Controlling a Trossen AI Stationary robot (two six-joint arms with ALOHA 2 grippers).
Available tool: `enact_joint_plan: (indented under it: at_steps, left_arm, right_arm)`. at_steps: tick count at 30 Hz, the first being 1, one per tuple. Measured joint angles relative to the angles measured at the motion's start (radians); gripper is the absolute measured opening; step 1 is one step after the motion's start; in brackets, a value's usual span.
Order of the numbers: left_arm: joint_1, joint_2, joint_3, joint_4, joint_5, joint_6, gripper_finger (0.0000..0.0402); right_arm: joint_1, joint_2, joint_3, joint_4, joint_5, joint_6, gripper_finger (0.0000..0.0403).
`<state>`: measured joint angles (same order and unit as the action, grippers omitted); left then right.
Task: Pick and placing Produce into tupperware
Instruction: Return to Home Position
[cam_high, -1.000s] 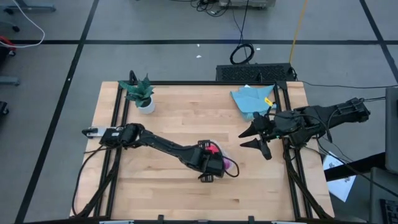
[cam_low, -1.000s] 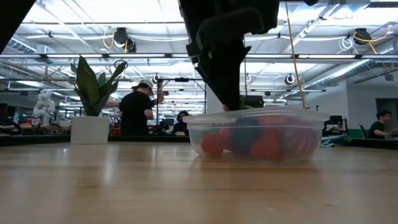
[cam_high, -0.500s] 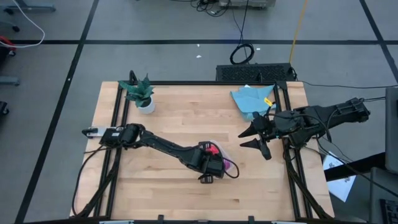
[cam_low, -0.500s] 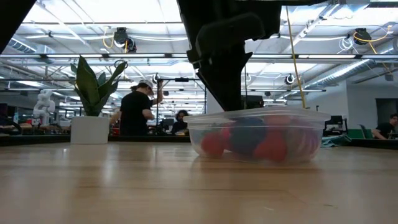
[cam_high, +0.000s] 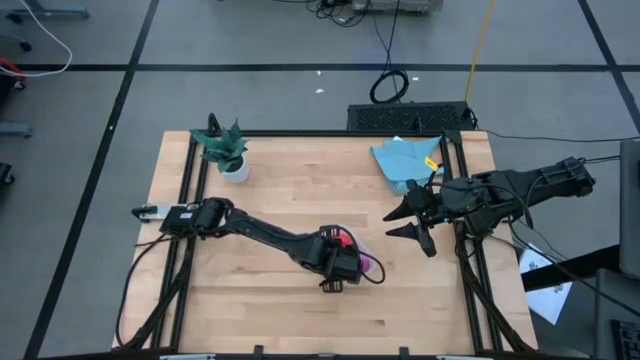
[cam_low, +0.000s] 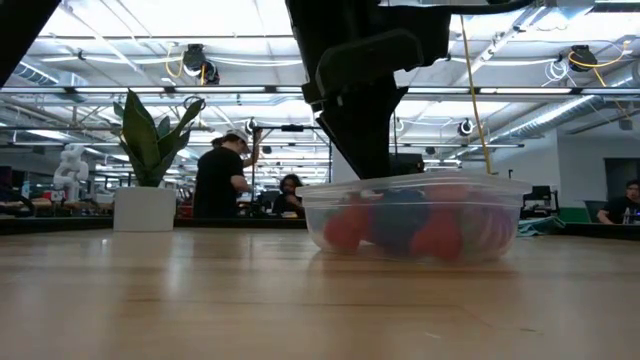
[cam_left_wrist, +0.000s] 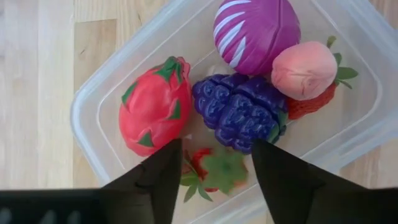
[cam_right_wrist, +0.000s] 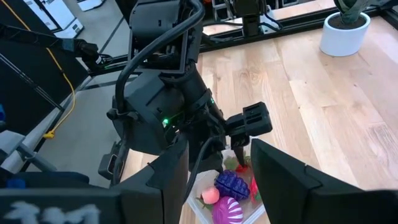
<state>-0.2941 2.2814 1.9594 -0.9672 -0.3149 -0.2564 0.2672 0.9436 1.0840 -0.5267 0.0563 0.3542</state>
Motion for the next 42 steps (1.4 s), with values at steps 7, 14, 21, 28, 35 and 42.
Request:
enact_joint_plan:
  at_steps: [7, 14, 21, 28, 35, 42]
  left_arm:
    - [0.005, 0.0, 0.016, -0.021, 0.0, 0.006, 0.0249]
    - [-0.003, -0.139, 0.075, -0.183, -0.012, -0.009, 0.0258]
    - [-0.087, -0.45, 0.094, -0.218, -0.155, -0.133, 0.0237]
    - [-0.322, -0.649, 0.096, -0.222, -0.43, -0.191, 0.0214]
    - [-0.492, -0.671, 0.063, -0.262, -0.477, -0.281, 0.0195]
    - [-0.541, -0.673, -0.125, -0.254, -0.533, -0.372, 0.0189]
  right_arm:
    - [0.0, 0.0, 0.0, 0.0, 0.0, 0.0, 0.0165]
    - [0.0, 0.0, 0.0, 0.037, 0.0, 0.0, 0.0165]
    - [0.0, -0.023, 0.0, 0.086, -0.004, -0.034, 0.0165]
    - [0.022, -0.1, 0.0, 0.051, -0.009, -0.047, 0.0165]
    - [0.071, -0.164, 0.0, -0.002, -0.069, -0.057, 0.0165]
    - [0.114, -0.178, 0.0, -0.002, -0.069, -0.133, 0.0165]
